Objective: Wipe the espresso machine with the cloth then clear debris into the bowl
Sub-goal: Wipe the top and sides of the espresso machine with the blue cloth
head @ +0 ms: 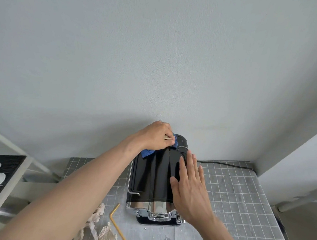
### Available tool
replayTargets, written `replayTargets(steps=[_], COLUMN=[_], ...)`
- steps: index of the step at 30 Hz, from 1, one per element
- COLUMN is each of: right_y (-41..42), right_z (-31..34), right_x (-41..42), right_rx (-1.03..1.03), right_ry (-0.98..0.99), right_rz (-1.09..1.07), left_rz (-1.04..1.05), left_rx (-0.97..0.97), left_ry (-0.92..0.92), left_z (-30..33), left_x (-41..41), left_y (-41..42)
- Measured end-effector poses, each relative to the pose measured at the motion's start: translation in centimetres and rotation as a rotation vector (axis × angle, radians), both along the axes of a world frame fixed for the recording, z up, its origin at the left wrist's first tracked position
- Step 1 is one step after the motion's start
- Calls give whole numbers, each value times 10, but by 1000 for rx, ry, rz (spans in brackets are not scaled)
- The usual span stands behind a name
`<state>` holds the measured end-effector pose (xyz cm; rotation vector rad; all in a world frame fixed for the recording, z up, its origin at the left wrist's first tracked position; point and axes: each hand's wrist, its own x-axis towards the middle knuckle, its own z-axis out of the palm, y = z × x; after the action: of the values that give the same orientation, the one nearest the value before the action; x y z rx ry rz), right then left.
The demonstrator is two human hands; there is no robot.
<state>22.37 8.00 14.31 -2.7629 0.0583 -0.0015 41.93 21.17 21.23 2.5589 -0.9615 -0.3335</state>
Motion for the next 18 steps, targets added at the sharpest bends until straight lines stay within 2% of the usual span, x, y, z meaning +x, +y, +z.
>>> replayTargets(steps=[5, 10, 14, 18], right_y=[-1, 0, -2, -2], right_z=[-1, 0, 0, 0], right_x=[-1, 0, 0, -1], right_rx=[10, 1, 7, 16], right_ry=[0, 7, 6, 3], right_rz=[7, 8, 11, 14], left_rz=[138, 255, 365, 319], left_rx=[-56, 44, 90, 10], left_ry=[25, 75, 135, 100], left_z=[4, 5, 6, 7], left_x=[9, 19, 26, 29], left_y=[31, 71, 69, 46])
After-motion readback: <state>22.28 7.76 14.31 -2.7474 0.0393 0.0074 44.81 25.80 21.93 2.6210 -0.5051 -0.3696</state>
